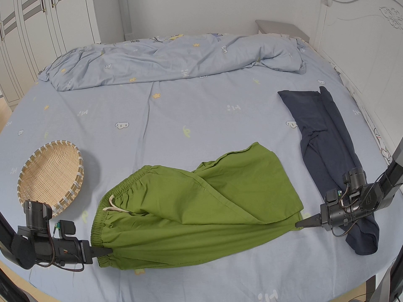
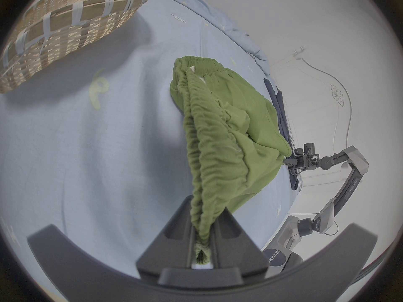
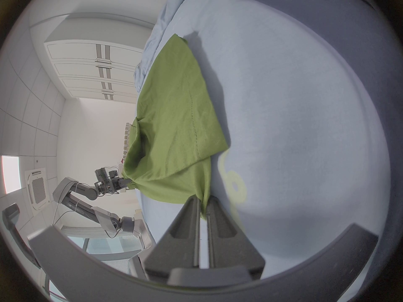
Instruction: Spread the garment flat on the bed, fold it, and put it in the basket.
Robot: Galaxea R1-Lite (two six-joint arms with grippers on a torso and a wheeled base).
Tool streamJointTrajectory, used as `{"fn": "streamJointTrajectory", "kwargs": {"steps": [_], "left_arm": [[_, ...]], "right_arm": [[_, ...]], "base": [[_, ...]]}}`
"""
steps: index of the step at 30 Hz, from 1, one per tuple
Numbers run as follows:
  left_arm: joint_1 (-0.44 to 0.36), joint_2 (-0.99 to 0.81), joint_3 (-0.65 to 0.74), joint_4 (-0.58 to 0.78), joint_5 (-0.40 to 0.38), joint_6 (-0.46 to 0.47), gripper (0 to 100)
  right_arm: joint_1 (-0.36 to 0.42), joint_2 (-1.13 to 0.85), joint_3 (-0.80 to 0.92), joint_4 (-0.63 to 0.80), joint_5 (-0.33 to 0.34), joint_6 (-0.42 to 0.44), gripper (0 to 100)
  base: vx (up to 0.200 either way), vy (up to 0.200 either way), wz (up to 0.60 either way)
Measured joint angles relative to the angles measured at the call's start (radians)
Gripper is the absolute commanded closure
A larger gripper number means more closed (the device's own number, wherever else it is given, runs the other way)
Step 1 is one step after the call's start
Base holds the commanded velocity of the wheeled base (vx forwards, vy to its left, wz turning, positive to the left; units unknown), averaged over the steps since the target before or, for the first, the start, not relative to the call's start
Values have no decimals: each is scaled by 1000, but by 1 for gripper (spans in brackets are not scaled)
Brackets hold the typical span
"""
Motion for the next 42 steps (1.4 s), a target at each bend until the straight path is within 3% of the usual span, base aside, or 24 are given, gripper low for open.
{"fn": "streamJointTrajectory", "kwargs": {"steps": [5,13,17,28,42], "left_arm": [[1,-14,2,36,1,0,100],[6,-102,-1,191,0,1,100],[8,-147,-2,247,3,23,100],[89,-153,-3,330,-2,195,100],[100,-131,3,413,3,257,100]], "right_arm": [[19,-43,26,3,-47,9,100],[116,-183,111,36,-327,22,100],[175,-271,152,100,-407,39,100],[229,-470,298,154,-433,67,100],[249,-488,421,143,-436,60,100]], "base": [[0,0,0],[0,0,0],[0,0,0],[0,0,0],[0,0,0]]}}
